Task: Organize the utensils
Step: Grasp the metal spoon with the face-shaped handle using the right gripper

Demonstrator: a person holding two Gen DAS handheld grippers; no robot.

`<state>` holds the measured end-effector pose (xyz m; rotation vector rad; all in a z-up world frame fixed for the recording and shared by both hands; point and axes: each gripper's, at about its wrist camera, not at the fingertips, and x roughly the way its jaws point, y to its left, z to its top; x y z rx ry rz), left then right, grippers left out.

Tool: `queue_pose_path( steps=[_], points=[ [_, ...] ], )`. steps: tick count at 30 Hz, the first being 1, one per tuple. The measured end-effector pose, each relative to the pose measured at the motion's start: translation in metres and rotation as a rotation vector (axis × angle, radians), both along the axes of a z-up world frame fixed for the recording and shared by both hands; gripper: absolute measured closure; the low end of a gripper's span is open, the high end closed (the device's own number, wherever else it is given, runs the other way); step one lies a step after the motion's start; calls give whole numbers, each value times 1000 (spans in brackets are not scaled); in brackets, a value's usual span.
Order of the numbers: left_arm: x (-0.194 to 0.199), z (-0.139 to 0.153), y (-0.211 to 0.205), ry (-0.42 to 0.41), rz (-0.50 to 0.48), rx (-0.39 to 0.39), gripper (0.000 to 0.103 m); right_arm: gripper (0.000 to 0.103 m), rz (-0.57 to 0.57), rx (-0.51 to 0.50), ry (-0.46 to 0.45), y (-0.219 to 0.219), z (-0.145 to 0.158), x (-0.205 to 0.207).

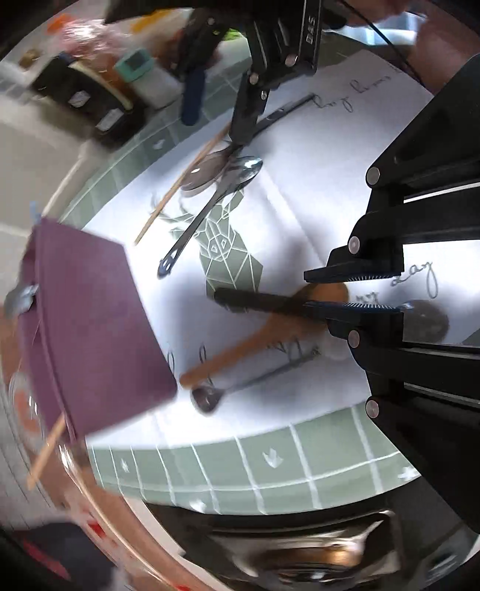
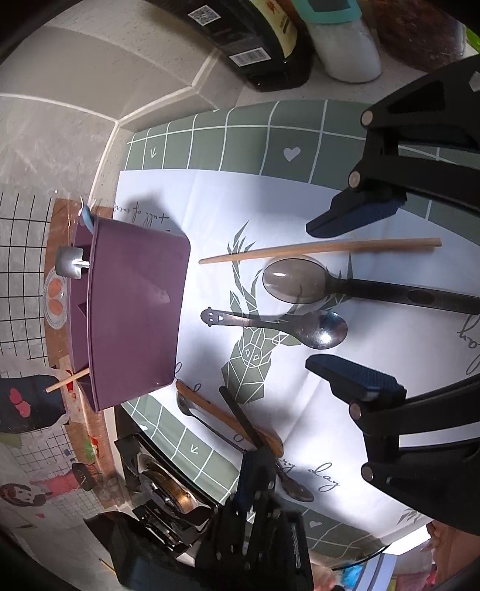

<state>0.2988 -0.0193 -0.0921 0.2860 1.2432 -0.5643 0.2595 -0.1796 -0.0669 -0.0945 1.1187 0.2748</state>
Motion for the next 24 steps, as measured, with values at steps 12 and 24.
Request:
queue_pose_path(
  steps=[12, 24],
  points=[
    [37, -13, -29, 15, 6, 122, 91, 32, -36, -10, -6, -16, 0, -10],
    [40, -21, -24, 25, 90, 109, 88, 21, 54, 43, -64, -4, 13, -12]
  ],
)
